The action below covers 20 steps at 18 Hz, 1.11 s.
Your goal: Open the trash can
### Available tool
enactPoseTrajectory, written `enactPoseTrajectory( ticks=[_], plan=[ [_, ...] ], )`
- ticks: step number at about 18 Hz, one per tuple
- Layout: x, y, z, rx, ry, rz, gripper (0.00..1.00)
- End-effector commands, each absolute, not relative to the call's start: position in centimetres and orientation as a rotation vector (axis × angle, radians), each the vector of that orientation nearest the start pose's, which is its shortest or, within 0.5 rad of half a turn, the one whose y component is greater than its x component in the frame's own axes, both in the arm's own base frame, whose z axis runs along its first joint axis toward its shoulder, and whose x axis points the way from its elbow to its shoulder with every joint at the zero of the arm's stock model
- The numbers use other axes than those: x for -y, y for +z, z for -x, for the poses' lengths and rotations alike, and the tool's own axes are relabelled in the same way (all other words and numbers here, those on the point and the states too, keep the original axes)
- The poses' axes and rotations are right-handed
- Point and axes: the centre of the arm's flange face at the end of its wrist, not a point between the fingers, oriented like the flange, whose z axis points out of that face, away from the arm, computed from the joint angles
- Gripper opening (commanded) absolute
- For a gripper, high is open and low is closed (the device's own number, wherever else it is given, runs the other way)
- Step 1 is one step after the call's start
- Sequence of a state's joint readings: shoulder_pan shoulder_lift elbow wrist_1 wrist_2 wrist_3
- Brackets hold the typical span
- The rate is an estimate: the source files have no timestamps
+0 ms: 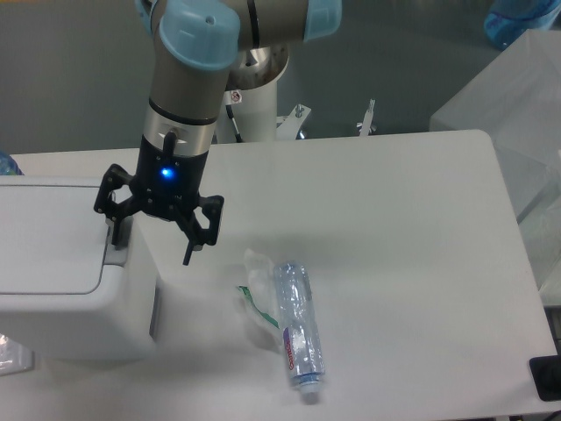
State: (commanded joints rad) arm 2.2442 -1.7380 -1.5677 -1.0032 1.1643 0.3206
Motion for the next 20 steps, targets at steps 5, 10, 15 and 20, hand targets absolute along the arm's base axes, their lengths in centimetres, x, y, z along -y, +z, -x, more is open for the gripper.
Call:
enactPoseTrajectory(
  ticks=[5,10,15,20],
  plan=[
    [-56.5,47.6,23.0,0.347,-0.213,2.564,1.00],
    [-56.7,53.2,24.1,0.301,-0.125,2.480,1.00],
    [-54.7,58.7,28.8,0.341,0.005,2.392,1.00],
    [-53.5,59.8,30.7,0.296,0.116,2.400,1.00]
  ],
)
